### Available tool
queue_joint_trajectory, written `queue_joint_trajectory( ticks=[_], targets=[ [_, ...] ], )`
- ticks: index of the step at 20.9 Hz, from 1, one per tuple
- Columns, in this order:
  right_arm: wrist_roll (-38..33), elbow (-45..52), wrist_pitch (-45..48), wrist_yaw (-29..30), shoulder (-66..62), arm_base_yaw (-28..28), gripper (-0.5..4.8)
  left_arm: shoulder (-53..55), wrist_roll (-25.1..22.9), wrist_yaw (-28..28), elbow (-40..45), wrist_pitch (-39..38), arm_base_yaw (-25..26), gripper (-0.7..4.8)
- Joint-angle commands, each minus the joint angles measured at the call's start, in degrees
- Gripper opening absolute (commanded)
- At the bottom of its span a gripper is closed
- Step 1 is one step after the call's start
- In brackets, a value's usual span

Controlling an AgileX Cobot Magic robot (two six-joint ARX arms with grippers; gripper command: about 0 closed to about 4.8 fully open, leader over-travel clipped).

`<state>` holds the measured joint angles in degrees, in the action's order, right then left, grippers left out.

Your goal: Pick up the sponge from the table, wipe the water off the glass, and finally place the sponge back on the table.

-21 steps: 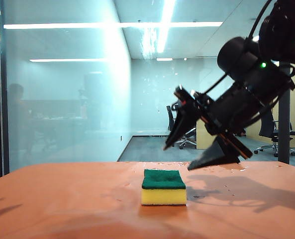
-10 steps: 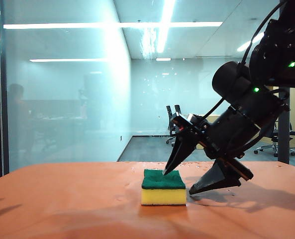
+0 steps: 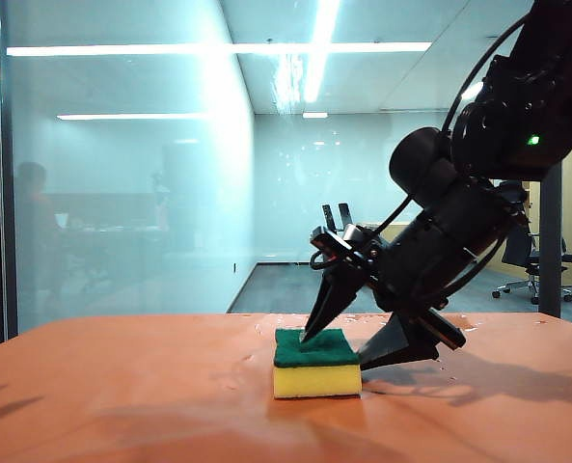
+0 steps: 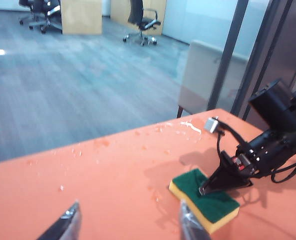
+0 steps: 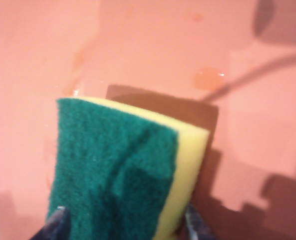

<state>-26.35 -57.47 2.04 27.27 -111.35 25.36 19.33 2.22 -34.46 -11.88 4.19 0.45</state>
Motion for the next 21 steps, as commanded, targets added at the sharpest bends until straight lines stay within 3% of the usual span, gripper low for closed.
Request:
queue_joint_trajectory(
  ticks=[1, 6, 21],
  targets=[
    [-0.46, 0.04, -0.55, -0.85, -0.59, 0.57, 2.12, -0.02, -0.09, -0.31, -0.26, -0.87, 0.00, 2.51],
    [-0.44, 0.04, -0.44, -2.34, -0.63, 0.57, -0.10, -0.02, -0.07, -0.31, -0.28, -1.57, 0.00, 2.51],
    [1.07, -0.11, 9.38, -3.19, -0.20, 0.39, -0.09, -0.02, -0.28, -0.24, -0.26, -3.08, 0.00, 2.51]
  ],
)
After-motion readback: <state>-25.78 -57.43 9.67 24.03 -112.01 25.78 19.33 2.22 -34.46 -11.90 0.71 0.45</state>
